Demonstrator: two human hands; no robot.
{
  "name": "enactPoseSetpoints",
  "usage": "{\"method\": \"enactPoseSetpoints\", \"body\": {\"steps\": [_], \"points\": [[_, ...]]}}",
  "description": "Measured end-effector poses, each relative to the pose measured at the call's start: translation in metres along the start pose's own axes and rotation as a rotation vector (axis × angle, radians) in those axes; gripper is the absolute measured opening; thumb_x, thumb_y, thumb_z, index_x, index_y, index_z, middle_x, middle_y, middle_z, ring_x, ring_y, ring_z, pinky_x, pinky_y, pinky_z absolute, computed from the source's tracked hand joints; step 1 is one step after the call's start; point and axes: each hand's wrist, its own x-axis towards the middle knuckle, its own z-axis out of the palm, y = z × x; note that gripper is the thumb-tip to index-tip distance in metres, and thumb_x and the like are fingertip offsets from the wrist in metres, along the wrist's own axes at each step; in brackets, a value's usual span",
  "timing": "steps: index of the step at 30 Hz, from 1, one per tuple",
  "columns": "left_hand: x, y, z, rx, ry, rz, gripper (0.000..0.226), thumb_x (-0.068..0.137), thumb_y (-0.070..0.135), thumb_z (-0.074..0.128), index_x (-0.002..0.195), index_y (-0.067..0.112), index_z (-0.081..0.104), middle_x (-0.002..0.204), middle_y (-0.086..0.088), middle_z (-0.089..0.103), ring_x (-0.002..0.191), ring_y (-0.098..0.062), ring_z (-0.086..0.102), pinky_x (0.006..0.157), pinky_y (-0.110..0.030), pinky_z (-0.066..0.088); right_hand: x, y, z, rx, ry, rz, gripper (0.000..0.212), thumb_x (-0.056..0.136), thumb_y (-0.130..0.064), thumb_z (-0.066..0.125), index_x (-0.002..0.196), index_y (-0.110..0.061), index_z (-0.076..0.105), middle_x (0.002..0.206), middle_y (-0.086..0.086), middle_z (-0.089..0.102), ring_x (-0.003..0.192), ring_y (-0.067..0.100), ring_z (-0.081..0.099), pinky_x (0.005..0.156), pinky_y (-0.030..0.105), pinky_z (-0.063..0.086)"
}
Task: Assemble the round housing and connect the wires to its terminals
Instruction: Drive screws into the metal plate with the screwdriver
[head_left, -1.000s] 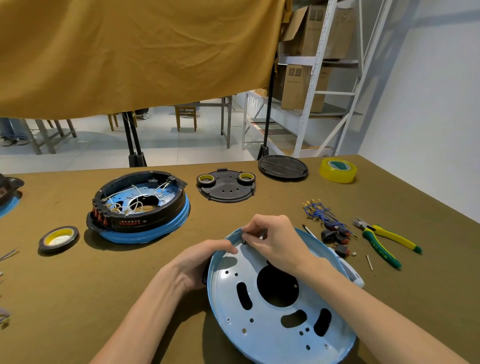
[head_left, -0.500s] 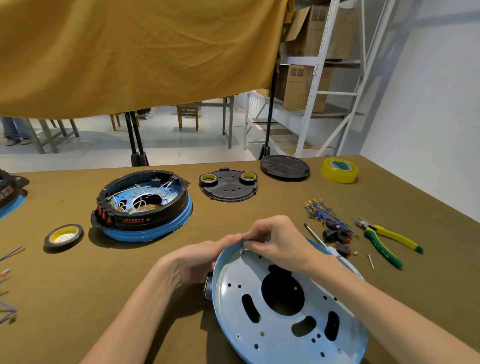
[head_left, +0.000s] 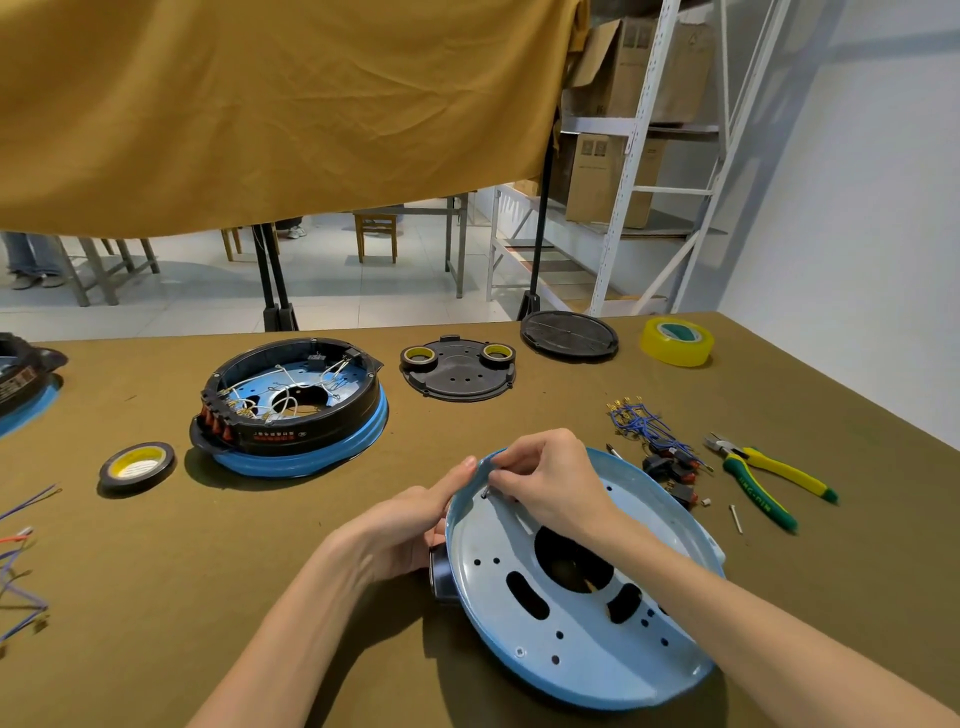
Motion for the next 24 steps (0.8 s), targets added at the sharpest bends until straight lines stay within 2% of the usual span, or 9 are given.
{"method": "enactPoseSetpoints", "body": {"steps": [2, 6, 8, 11, 14, 16, 19, 21, 24], "points": [[-0.001, -0.001, 0.0, -0.007, 0.004, -0.002, 0.062, 0.08, 0.075, 0.062, 0.065, 0.016, 0.073, 0.055, 0.002, 0.066, 0.051, -0.011, 0.067, 0.051, -0.023, 0.053, 0.002, 0.0, 0.0, 0.044, -0.007, 0.059, 0.009, 0.083, -0.006, 0.079, 0.087, -0.014, 0.081, 0.077, 0.0, 0.078, 0.069, 0.008, 0.073, 0.072, 0.033, 0.063], [-0.002, -0.001, 0.0, -0.026, -0.013, -0.009, 0.066, 0.085, 0.071, 0.06, 0.101, 0.006, 0.066, 0.058, 0.002, 0.068, 0.053, -0.01, 0.067, 0.052, -0.022, 0.053, -0.006, -0.005, 0.005, 0.02, -0.024, -0.069, 0.014, 0.085, -0.003, 0.074, 0.089, -0.015, 0.082, 0.08, -0.005, 0.078, 0.073, 0.005, 0.073, 0.073, 0.027, 0.061], [-0.003, -0.002, -0.001, -0.041, -0.024, 0.0, 0.066, 0.086, 0.069, 0.061, 0.107, 0.007, 0.065, 0.059, 0.003, 0.068, 0.054, -0.009, 0.068, 0.053, -0.022, 0.053, -0.011, -0.006, 0.006, -0.062, -0.038, -0.211, 0.014, 0.088, -0.002, 0.072, 0.092, -0.012, 0.082, 0.082, -0.009, 0.076, 0.071, 0.001, 0.067, 0.071, 0.022, 0.055], [-0.004, -0.002, 0.0, -0.085, -0.043, 0.007, 0.061, 0.089, 0.067, 0.06, 0.1, 0.008, 0.068, 0.059, 0.002, 0.067, 0.055, -0.012, 0.068, 0.056, -0.024, 0.055, -0.014, -0.004, 0.003, -0.153, -0.031, -0.368, 0.011, 0.09, -0.001, 0.071, 0.094, -0.006, 0.081, 0.081, -0.003, 0.076, 0.068, 0.005, 0.063, 0.072, 0.029, 0.055], [-0.004, -0.003, 0.0, -0.093, -0.048, 0.013, 0.059, 0.089, 0.068, 0.061, 0.079, 0.013, 0.078, 0.058, 0.0, 0.066, 0.054, -0.014, 0.068, 0.057, -0.025, 0.055, -0.018, -0.004, 0.004, -0.322, -0.067, -0.506, 0.009, 0.09, -0.001, 0.072, 0.091, -0.005, 0.08, 0.082, 0.006, 0.076, 0.072, 0.021, 0.068, 0.071, 0.037, 0.056], [-0.005, -0.003, 0.0, -0.101, -0.051, 0.009, 0.06, 0.087, 0.069, 0.062, 0.077, 0.012, 0.078, 0.058, -0.001, 0.067, 0.055, -0.016, 0.069, 0.057, -0.026, 0.056, -0.016, -0.003, 0.005, -0.278, -0.034, -0.456, 0.01, 0.09, -0.002, 0.072, 0.092, -0.007, 0.081, 0.082, 0.005, 0.077, 0.072, 0.019, 0.069, 0.07, 0.032, 0.056], [-0.004, -0.003, 0.0, -0.104, -0.022, -0.002, 0.068, 0.083, 0.07, 0.067, 0.101, 0.004, 0.071, 0.07, -0.006, 0.073, 0.064, -0.019, 0.073, 0.06, -0.028, 0.058, -0.008, -0.004, 0.005, -0.058, 0.016, -0.19, 0.012, 0.087, -0.004, 0.074, 0.091, -0.011, 0.082, 0.081, -0.002, 0.078, 0.072, 0.007, 0.071, 0.07, 0.023, 0.057], [-0.004, -0.003, 0.0, -0.108, -0.007, -0.008, 0.072, 0.083, 0.067, 0.069, 0.116, 0.003, 0.067, 0.084, -0.009, 0.077, 0.072, -0.02, 0.075, 0.063, -0.028, 0.058, -0.003, -0.004, 0.004, -0.022, 0.006, -0.093, 0.011, 0.084, -0.006, 0.076, 0.09, -0.014, 0.082, 0.08, -0.004, 0.078, 0.073, 0.006, 0.073, 0.072, 0.028, 0.062], [-0.006, -0.003, -0.002, -0.123, -0.017, -0.031, 0.075, 0.079, 0.064, 0.074, 0.118, 0.0, 0.066, 0.083, -0.009, 0.075, 0.067, -0.019, 0.072, 0.063, -0.027, 0.057, 0.001, -0.004, 0.003, 0.021, -0.012, 0.017, 0.012, 0.083, -0.007, 0.078, 0.084, -0.019, 0.082, 0.077, -0.003, 0.078, 0.073, 0.008, 0.074, 0.075, 0.036, 0.064]]}}
